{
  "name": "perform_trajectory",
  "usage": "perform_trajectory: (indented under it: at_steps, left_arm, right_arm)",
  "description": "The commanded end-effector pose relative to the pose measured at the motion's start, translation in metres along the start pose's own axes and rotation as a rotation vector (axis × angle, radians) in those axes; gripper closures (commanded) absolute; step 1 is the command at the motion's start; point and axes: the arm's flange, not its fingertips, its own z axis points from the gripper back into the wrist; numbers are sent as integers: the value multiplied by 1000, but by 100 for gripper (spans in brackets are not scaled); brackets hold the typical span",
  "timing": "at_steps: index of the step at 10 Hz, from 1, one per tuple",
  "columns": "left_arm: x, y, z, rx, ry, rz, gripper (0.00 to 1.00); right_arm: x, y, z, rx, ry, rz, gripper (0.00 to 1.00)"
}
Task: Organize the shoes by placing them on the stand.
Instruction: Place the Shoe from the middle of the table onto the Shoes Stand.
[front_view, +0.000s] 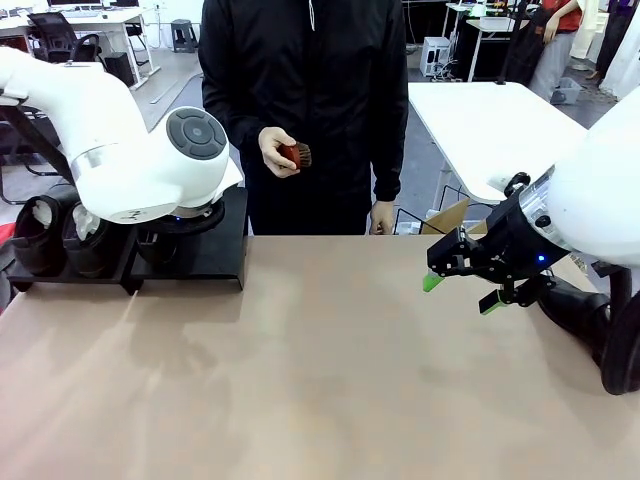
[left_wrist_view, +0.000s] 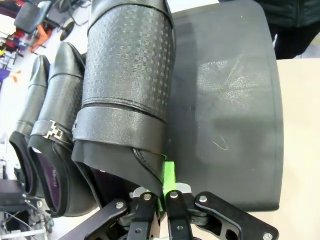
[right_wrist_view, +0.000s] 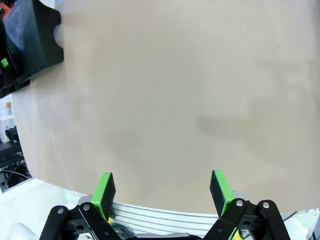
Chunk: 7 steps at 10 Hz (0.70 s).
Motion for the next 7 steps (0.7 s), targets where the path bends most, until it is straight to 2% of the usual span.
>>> perform_trajectory:
  at_steps: [1, 3, 4, 6, 7]
  left_arm:
    - [0, 8, 0, -18, 12, -17, 100]
    - [-1, 9, -3, -17, 32, -27, 100]
    - [-2, 10, -5, -15, 48, -16, 92]
    - [-1, 14, -3, 11, 43, 12, 53]
    - [1, 16, 0, 24, 24, 24, 53]
  right_arm:
    - [0, 1, 1, 4, -1, 5, 0]
    - [0, 1, 1, 4, -1, 5, 0]
    - [0, 1, 1, 4, -1, 5, 0]
    - [0, 1, 1, 4, -1, 5, 0]
    - [0, 1, 1, 4, -1, 5, 0]
